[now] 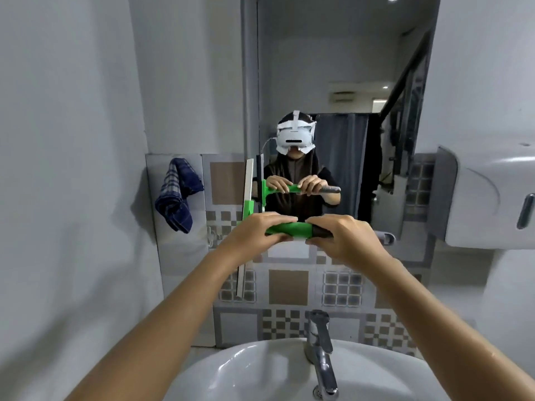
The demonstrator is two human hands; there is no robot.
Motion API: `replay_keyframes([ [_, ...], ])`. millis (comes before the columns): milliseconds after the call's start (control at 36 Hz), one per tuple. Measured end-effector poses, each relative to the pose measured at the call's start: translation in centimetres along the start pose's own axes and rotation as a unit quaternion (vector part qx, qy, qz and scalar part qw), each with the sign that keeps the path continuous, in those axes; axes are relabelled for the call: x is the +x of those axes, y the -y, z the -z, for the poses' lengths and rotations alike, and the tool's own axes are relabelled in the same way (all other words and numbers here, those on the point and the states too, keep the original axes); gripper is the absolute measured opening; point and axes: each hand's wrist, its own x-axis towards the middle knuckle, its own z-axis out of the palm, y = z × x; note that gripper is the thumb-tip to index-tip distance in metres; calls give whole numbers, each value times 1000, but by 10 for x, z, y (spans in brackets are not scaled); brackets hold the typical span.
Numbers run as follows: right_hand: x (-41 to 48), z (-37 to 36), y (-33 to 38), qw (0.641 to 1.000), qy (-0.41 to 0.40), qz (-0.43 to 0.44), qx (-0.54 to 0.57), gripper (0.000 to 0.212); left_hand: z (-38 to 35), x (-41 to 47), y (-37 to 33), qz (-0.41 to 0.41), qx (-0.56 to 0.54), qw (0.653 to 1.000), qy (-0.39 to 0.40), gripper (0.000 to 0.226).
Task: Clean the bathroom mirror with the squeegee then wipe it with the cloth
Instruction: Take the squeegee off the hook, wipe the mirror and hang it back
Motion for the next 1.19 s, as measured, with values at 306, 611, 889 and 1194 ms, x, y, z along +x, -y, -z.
replay_keyframes([
  [306,116,83,-7,986,-153,38,-55,41,92,108,12,-85,212,960,-162,64],
  [611,226,159,-50,965,-215,75,-133,49,110,159,70,65,92,942,-316,77],
  [889,295,170,-69,964,-216,91,-123,42,36,143,116,49,70,969,-232,73],
  [1194,307,174,-61,954,-235,129,-136,39,29,150,115,70,169,953,-241,87],
])
